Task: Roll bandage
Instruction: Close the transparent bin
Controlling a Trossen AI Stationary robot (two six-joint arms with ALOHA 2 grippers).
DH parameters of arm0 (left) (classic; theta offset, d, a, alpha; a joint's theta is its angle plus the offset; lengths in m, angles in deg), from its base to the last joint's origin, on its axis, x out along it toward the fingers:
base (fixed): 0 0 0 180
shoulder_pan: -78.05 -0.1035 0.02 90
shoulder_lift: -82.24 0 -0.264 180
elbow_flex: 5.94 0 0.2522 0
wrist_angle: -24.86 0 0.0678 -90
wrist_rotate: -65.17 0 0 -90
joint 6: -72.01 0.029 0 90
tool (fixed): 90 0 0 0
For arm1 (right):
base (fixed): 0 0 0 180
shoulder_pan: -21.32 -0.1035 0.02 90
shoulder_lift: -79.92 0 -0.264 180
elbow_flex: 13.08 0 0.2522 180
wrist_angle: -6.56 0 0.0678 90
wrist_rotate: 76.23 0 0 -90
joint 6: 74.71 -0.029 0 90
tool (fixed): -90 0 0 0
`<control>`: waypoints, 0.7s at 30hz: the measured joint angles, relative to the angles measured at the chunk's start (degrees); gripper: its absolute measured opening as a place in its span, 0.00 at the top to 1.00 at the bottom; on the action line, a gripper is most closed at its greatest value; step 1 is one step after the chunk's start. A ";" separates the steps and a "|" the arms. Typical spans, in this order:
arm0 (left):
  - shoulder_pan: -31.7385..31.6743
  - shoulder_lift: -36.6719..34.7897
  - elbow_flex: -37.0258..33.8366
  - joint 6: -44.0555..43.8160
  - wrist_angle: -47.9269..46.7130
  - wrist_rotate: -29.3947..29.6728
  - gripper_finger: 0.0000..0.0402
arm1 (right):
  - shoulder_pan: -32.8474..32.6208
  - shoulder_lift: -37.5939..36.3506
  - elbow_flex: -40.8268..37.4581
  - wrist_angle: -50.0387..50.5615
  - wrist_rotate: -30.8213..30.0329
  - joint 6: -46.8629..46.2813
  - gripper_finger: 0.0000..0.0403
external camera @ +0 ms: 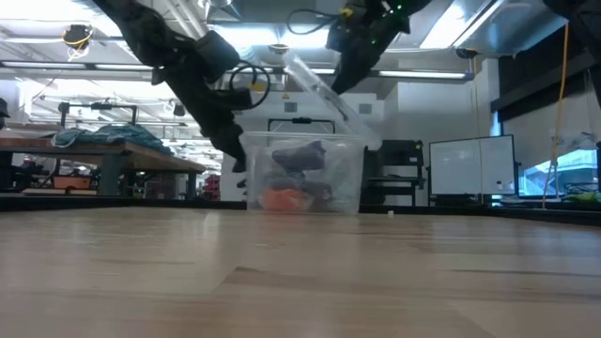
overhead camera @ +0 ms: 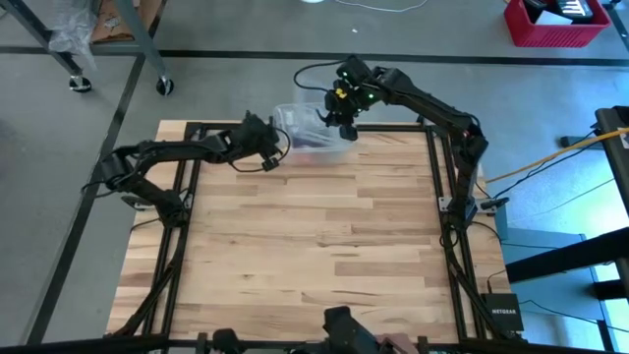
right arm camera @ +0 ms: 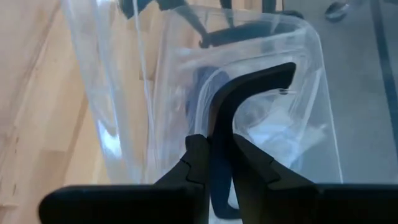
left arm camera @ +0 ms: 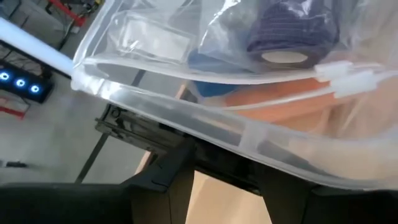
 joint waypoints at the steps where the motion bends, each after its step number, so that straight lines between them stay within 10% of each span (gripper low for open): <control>1: 0.36 0.20 0.00 0.00 0.37 -0.04 0.62 | 0.00 0.43 0.00 -0.66 0.08 0.06 0.89; 21: 1.90 0.27 0.00 -2.70 -0.03 -1.13 0.62 | -1.72 7.84 0.00 -6.92 0.82 -4.09 0.89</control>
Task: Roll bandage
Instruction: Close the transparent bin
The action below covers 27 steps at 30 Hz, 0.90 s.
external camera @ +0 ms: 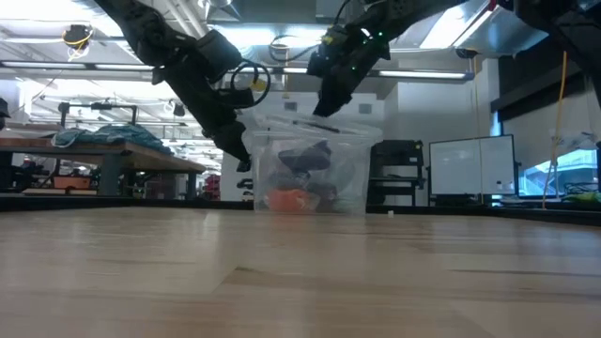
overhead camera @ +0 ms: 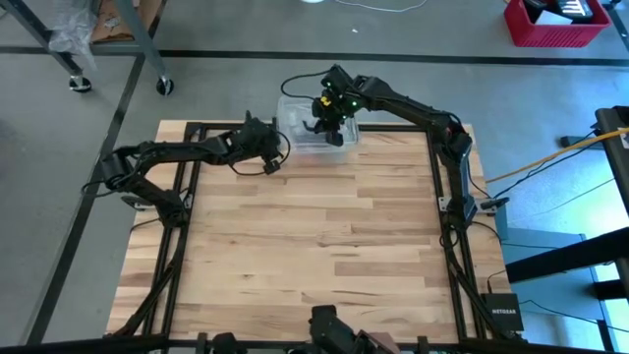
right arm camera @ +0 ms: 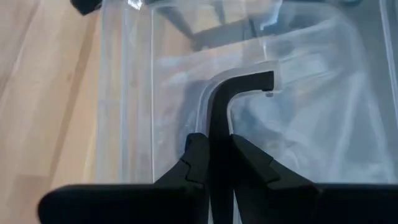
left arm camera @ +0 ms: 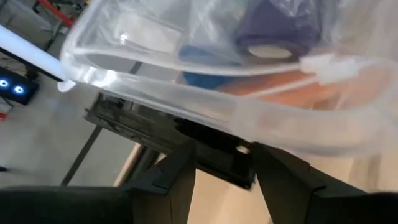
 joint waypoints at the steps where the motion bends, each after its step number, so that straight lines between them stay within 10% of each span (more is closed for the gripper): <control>1: 0.11 -0.16 0.00 -0.58 -0.84 0.28 0.62 | -0.10 0.09 0.00 0.65 -0.25 -0.01 0.89; 27: 6.81 -23.85 0.04 -9.67 -12.13 3.23 0.62 | -0.53 4.64 -0.11 -4.11 -1.83 -5.38 0.89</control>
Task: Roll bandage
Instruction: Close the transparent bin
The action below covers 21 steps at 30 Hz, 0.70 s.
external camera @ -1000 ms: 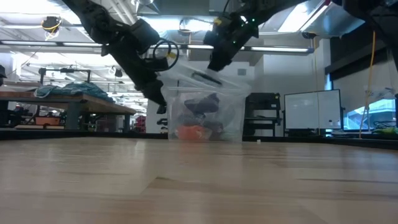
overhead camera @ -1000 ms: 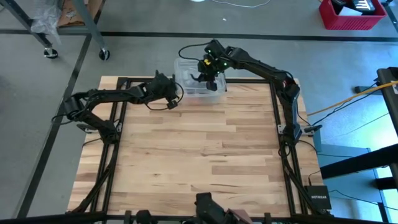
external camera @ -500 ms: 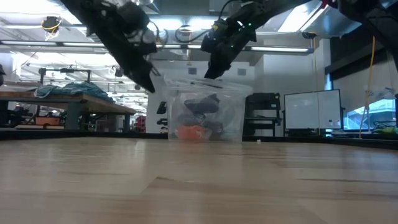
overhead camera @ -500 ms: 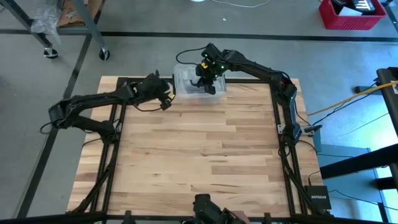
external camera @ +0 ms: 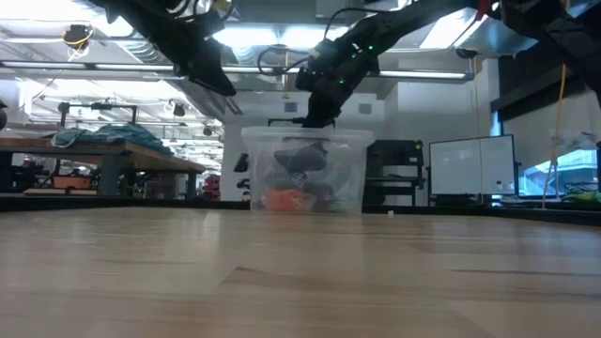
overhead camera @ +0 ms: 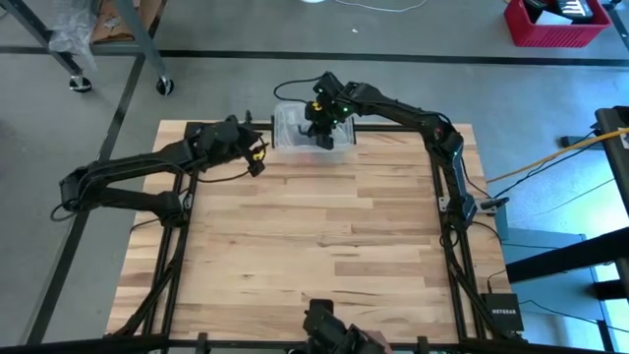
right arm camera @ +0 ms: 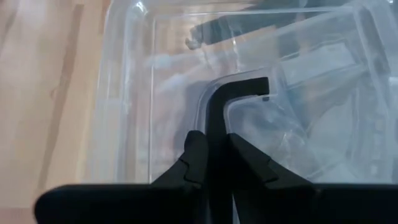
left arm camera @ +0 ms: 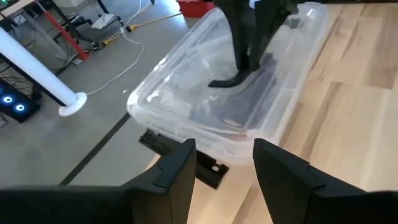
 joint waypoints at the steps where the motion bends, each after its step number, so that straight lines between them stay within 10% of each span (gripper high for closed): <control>1: 0.23 0.07 0.00 -0.04 -0.02 0.00 0.62 | -0.06 -0.29 0.00 -0.02 -0.85 -0.06 0.89; 10: 0.47 2.79 0.00 -0.08 4.11 -1.47 0.62 | 0.01 1.52 0.22 0.50 0.07 -2.10 0.86; 21: 0.44 8.00 0.00 -0.11 12.99 -7.06 0.62 | 0.25 -7.19 3.87 9.36 -2.98 -1.77 0.54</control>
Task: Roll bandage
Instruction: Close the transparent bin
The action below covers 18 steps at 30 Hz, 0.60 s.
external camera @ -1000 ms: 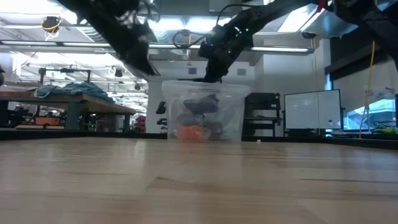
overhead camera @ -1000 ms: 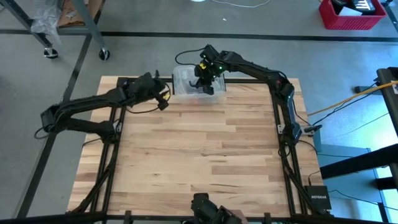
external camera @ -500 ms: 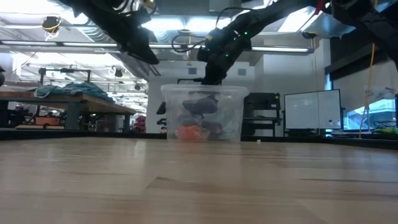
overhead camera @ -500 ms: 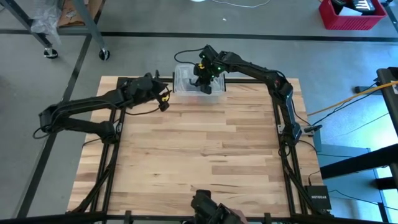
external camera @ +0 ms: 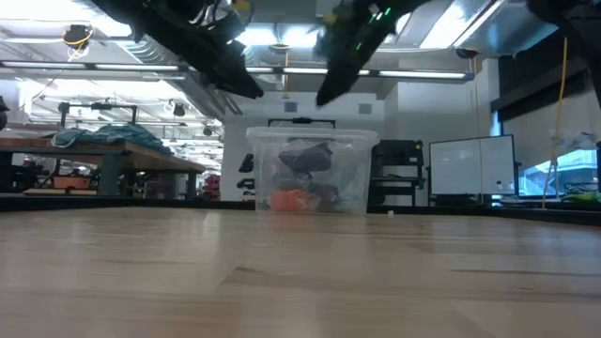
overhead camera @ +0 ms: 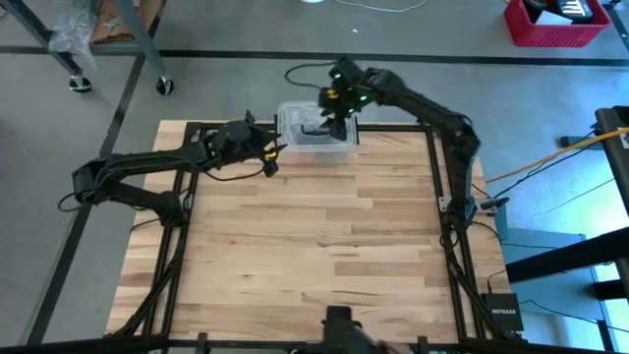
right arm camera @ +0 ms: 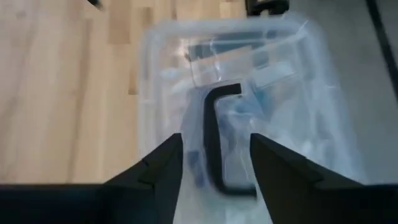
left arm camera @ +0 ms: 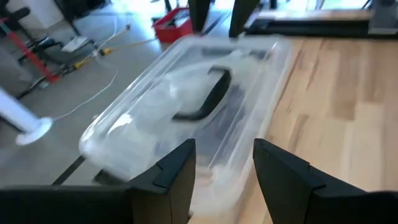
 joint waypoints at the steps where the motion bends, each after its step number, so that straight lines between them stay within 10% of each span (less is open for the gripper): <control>1: 0.00 0.65 0.02 -0.12 1.36 -0.31 0.62 | 0.21 -1.53 0.29 1.42 0.12 0.80 0.52; 9: -0.68 10.01 8.72 -0.96 1.81 -0.85 0.62 | 5.99 -12.57 -3.15 7.40 3.11 0.06 0.52; 18: -2.36 24.67 16.64 0.29 1.08 -4.19 0.62 | 16.91 -23.20 -31.77 -8.49 3.32 -5.87 0.59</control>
